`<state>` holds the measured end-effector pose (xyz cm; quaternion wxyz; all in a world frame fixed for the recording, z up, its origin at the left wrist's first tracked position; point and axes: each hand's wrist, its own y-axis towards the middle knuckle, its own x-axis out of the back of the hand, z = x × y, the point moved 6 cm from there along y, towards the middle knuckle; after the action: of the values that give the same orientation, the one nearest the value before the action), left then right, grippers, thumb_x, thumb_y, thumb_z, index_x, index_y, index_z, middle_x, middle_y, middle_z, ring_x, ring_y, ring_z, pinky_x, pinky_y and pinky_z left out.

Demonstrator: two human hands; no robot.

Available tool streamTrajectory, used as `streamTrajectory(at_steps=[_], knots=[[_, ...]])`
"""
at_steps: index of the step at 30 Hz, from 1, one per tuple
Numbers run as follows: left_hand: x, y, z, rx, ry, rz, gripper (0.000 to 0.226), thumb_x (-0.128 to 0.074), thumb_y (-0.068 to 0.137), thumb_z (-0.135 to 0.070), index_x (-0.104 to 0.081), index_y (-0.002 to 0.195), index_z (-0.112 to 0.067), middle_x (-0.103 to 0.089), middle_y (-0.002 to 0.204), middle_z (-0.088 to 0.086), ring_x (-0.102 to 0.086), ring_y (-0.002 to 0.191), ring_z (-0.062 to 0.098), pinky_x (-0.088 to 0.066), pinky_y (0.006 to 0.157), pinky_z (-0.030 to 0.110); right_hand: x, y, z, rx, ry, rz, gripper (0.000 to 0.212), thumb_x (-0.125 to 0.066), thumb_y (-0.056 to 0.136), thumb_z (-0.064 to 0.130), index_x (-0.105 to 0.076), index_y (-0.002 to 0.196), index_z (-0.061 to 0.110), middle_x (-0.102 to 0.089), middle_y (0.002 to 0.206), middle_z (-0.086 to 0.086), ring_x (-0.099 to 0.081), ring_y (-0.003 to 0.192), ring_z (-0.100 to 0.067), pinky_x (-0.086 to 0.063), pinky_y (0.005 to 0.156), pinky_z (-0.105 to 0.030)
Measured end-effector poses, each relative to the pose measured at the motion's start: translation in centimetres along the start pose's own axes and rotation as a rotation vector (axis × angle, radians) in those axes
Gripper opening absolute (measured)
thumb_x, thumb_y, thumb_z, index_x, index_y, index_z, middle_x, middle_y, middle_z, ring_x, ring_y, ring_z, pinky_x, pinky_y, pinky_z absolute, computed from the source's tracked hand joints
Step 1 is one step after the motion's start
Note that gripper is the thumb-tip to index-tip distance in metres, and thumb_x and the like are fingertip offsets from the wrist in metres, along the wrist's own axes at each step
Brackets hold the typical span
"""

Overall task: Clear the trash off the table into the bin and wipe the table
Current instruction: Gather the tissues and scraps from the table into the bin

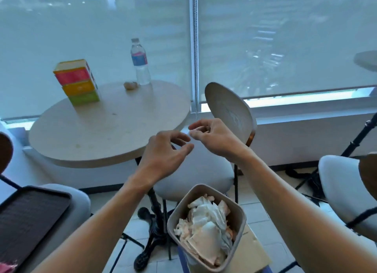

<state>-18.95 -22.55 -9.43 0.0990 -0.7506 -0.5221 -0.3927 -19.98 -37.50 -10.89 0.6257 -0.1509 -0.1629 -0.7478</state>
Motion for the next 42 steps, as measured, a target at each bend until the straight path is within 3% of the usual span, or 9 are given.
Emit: streamTrajectory(at_steps=[4,10,16,22,28,33,36,40,42], knots=[[4.3,2.6,0.5,0.008,-0.002,-0.067,0.013,-0.07,0.085,-0.035,-0.073,0.095,-0.028,-0.07,0.087,-0.015,-0.063,0.076,-0.004,-0.048,0.066,0.012,-0.5,3.2,3.3,0.055,0.008,-0.034,0.016,-0.063,0.093,0.021,-0.069,0.107,0.017,-0.064,0.086,0.002,-0.059,0.079,-0.009,-0.045,0.066,-0.019],[9.2,6.0,4.7,0.067,0.018,-0.132,0.002,-0.071,0.084,-0.035,-0.07,0.084,-0.037,-0.068,0.079,-0.02,-0.063,0.072,-0.004,-0.051,0.068,0.019,-2.2,9.0,7.2,0.097,-0.042,-0.057,0.018,-0.064,0.092,0.024,-0.07,0.108,0.017,-0.069,0.092,0.0,-0.066,0.09,-0.016,-0.05,0.072,-0.022],[13.3,8.6,10.4,0.139,0.038,-0.16,0.007,-0.072,0.082,-0.034,-0.068,0.077,-0.038,-0.069,0.078,-0.018,-0.063,0.072,-0.003,-0.051,0.068,0.021,-5.8,14.8,9.0,0.105,-0.117,-0.052,0.018,-0.063,0.091,0.025,-0.07,0.106,0.017,-0.067,0.091,0.002,-0.063,0.083,-0.013,-0.044,0.06,-0.017],[16.9,10.9,15.3,0.141,0.022,-0.178,0.006,-0.073,0.082,-0.025,-0.071,0.081,-0.03,-0.067,0.074,-0.02,-0.058,0.066,-0.014,-0.044,0.063,0.015,-10.5,21.1,9.4,0.093,-0.271,-0.034,0.024,-0.061,0.089,0.023,-0.067,0.113,0.019,-0.064,0.098,-0.002,-0.059,0.092,-0.016,-0.041,0.08,-0.022],[19.9,13.4,19.4,0.161,0.018,-0.198,0.008,-0.073,0.082,-0.028,-0.07,0.081,-0.035,-0.068,0.076,-0.017,-0.062,0.071,-0.003,-0.046,0.067,0.016,-14.8,27.7,10.2,0.1,-0.511,-0.044,0.047,-0.058,0.091,0.022,-0.05,0.137,0.019,-0.05,0.136,-0.011,-0.049,0.125,-0.027,-0.036,0.104,-0.031],[21.2,15.1,21.6,0.145,0.012,-0.187,0.01,-0.073,0.082,-0.028,-0.068,0.079,-0.036,-0.068,0.076,-0.016,-0.062,0.072,-0.001,-0.046,0.066,0.014,-17.1,32.1,9.5,0.065,-0.67,-0.038,0.053,-0.05,0.096,0.023,-0.035,0.146,0.022,-0.039,0.144,-0.013,-0.042,0.13,-0.035,-0.034,0.108,-0.038],[21.5,15.9,22.3,0.13,0.001,-0.185,0.007,-0.073,0.082,-0.028,-0.069,0.082,-0.035,-0.067,0.076,-0.016,-0.061,0.071,-0.002,-0.043,0.063,0.01,-17.5,33.6,9.1,0.057,-0.702,-0.078,0.046,-0.05,0.095,0.026,-0.042,0.14,0.022,-0.047,0.136,-0.015,-0.046,0.123,-0.035,-0.039,0.103,-0.039],[21.1,16.6,22.7,0.12,-0.021,-0.163,0.01,-0.073,0.082,-0.03,-0.067,0.082,-0.037,-0.067,0.079,-0.015,-0.062,0.073,0.002,-0.046,0.067,0.015,-16.8,33.9,9.4,0.085,-0.592,-0.149,0.025,-0.057,0.093,0.029,-0.061,0.114,0.017,-0.064,0.116,-0.011,-0.058,0.106,-0.03,-0.044,0.086,-0.032],[20.5,16.7,22.6,0.119,-0.038,-0.143,0.012,-0.073,0.082,-0.029,-0.066,0.085,-0.038,-0.067,0.081,-0.013,-0.061,0.075,0.004,-0.049,0.07,0.018,-16.4,32.9,9.7,0.104,-0.509,-0.146,0.027,-0.06,0.092,0.039,-0.064,0.104,0.016,-0.067,0.103,-0.007,-0.06,0.094,-0.024,-0.042,0.077,-0.027]])
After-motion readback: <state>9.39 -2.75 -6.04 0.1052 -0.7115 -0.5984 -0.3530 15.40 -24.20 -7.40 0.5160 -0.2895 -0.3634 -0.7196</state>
